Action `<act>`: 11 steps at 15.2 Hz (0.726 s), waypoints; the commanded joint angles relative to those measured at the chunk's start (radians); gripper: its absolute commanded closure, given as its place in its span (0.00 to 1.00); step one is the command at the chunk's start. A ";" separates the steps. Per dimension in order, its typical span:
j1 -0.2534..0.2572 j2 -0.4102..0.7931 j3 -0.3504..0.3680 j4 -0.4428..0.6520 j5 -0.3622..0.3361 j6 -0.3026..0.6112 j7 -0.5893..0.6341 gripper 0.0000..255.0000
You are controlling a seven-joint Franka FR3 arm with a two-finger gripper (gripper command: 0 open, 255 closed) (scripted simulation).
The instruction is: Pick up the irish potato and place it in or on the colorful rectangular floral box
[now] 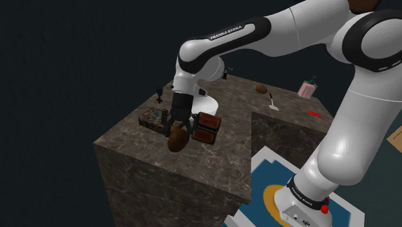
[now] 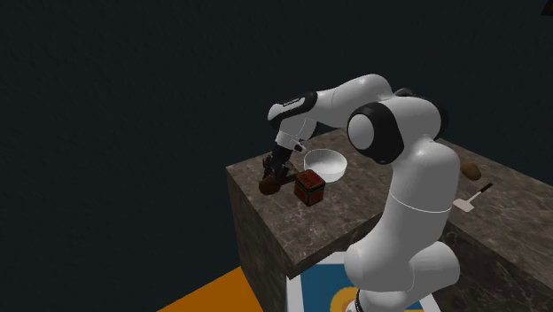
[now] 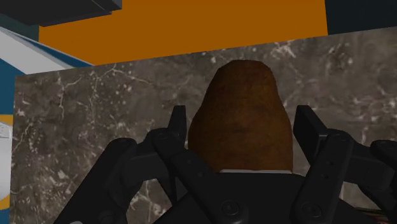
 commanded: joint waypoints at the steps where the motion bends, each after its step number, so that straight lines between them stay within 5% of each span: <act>1: -0.002 -0.015 0.000 0.009 0.001 -0.023 0.008 1.00; 11: -0.012 -0.075 -0.002 0.073 0.003 -0.137 0.051 1.00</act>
